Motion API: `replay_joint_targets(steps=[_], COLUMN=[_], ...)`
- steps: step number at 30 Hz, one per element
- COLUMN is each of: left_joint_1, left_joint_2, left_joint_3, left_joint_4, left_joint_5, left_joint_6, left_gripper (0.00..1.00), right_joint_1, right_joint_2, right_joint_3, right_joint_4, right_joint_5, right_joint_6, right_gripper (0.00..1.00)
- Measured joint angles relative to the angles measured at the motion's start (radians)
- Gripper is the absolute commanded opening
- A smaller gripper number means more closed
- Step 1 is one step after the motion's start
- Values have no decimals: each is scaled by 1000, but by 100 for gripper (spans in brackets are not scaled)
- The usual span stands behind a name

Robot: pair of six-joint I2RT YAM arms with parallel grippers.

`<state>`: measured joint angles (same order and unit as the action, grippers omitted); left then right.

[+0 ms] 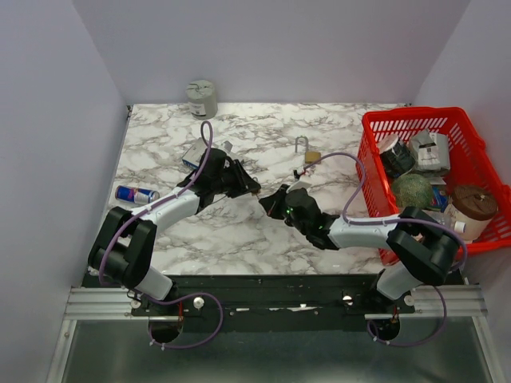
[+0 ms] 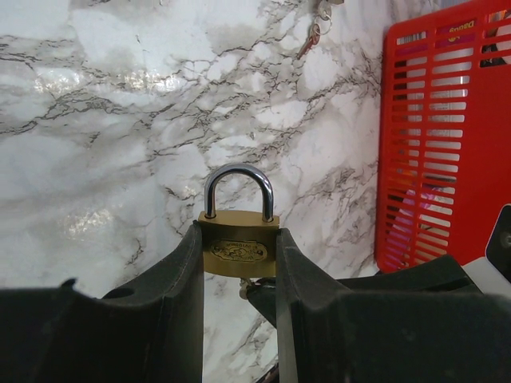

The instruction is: Unlock with the key

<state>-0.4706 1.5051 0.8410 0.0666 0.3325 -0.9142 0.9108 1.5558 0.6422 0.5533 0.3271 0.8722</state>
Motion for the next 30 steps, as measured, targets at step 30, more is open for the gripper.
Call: replay_joint_targets(steps=[30], left_joint_1=[6], left_joint_2=[0], left_joint_3=[-7], left_joint_4=[74], left_joint_5=[-6], left_joint_6=[-37], left_gripper=[0], right_joint_1=[0], right_joint_2=[21], right_joint_3=[43], right_joint_4=[-11], right_joint_5=[26], right_joint_6=[-9], right_gripper=[1])
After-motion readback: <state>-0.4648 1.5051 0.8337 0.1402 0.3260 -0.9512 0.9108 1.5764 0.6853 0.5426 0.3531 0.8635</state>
